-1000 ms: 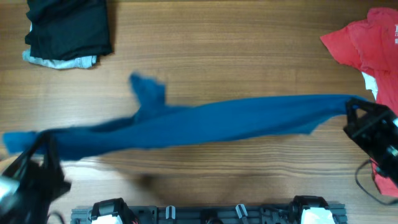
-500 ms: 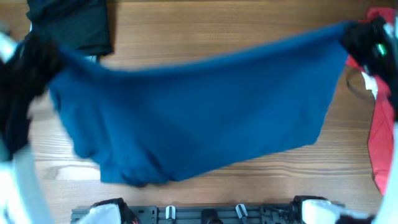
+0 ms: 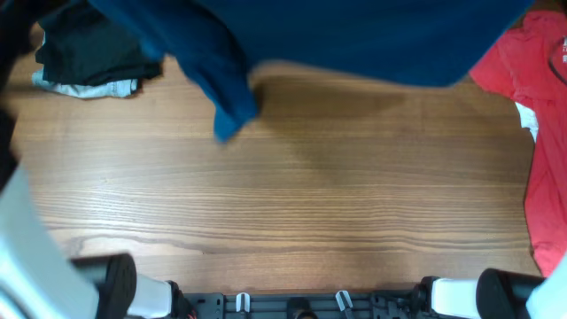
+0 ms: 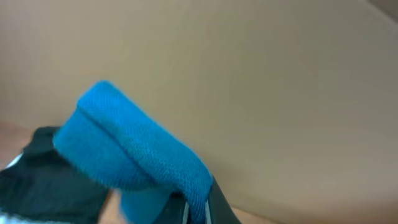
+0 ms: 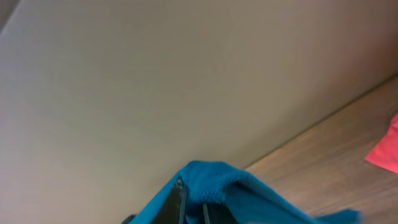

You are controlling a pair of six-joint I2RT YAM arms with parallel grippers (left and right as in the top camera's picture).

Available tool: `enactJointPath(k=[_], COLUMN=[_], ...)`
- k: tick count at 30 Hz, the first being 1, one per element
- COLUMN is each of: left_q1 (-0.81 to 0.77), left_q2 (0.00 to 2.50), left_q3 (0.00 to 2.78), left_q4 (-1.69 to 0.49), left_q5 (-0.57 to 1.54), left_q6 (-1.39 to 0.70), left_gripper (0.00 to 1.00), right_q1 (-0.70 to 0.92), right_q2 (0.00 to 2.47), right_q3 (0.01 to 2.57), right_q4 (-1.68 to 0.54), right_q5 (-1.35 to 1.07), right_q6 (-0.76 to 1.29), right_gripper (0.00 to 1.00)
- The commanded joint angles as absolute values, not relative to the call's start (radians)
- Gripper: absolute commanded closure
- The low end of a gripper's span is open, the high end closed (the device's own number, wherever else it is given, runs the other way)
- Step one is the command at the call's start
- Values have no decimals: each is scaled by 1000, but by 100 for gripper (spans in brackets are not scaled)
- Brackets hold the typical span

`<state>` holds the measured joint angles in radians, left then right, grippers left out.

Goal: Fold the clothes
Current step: 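Lift the blue shirt with both grippers and fling it forward, then lay the blue shirt down on the table with both grippers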

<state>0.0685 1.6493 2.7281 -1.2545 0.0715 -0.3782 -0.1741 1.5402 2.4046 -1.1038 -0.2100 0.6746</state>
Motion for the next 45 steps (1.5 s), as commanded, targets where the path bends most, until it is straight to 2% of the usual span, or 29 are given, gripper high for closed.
enactJointPath(k=[1, 3, 7, 13, 20, 25, 26, 27, 28, 29, 31, 32, 34, 35, 36, 40, 41, 42, 43, 44, 45], left_q1=[75, 75, 74, 77, 76, 76, 76, 76, 76, 76, 76, 77, 77, 77, 76, 76, 76, 76, 74, 72, 69], left_q2=[1683, 1726, 1857, 2022, 2041, 2038, 2038, 2038, 2038, 2038, 2034, 2028, 2018, 2012, 2008, 2001, 1999, 1999, 1999, 1999, 1999], left_q3=[2719, 2683, 2563, 2233, 1969, 1750, 1716, 1680, 1660, 1650, 1649, 1649, 1649, 1649, 1649, 1650, 1649, 1649, 1649, 1649, 1649], left_q4=[-1398, -1547, -1685, -1684, -1685, -1686, -1686, -1686, -1686, -1686, -1686, -1686, -1685, -1683, -1675, -1638, -1624, -1604, -1586, -1577, -1569], left_q5=[37, 73, 113, 122, 83, -12, -30, -56, -65, -66, -81, -97, -107, -107, -107, -106, -106, -86, -54, -23, -2], left_q6=[-345, -359, -351, -348, -347, -344, -344, -348, -348, -350, -371, -383, -382, -382, -382, -385, -401, -400, -400, -400, -400], left_gripper=[96, 96, 96, 96, 96, 96, 96, 96, 96, 96, 96, 94, 59, 47, 0, 0, 0, 0, 2, 4, 6], right_q1=[-179, -179, -177, -173, -97, -11, 9, 24, 41, 52, 59, 59, 55, 51, 45, 20, 14, 3, -7, -20, -38], right_q2=[1568, 1597, 1673, 1744, 1743, 1743, 1740, 1740, 1740, 1740, 1740, 1740, 1740, 1740, 1740, 1740, 1744, 1751, 1759, 1771, 1785], right_q3=[2400, 2364, 2254, 1915, 1566, 1496, 1496, 1496, 1496, 1496, 1496, 1497, 1509, 1519, 1523, 1525, 1525, 1525, 1525, 1525, 1525], right_q4=[-1228, -1334, -1464, -1443, -1372, -1382, -1383, -1384, -1385, -1384, -1371, -1359, -1315, -1268, -1225, -1058, -1020, -961, -926, -898, -878], right_q5=[-168, -137, -135, -171, -211, -129, -107, -83, -51, -36, -37, -37, -37, -45, -50, -52, -48, -46, -44, -44, -44], right_q6=[629, 628, 623, 575, 496, 498, 496, 496, 496, 496, 496, 496, 482, 463, 442, 318, 302, 287, 288, 289, 289], right_gripper=[95, 95, 95, 95, 95, 94, 85, 61, 33, 24, 19, 10, 1, 0, 0, 1, 12, 45, 70, 85, 91])
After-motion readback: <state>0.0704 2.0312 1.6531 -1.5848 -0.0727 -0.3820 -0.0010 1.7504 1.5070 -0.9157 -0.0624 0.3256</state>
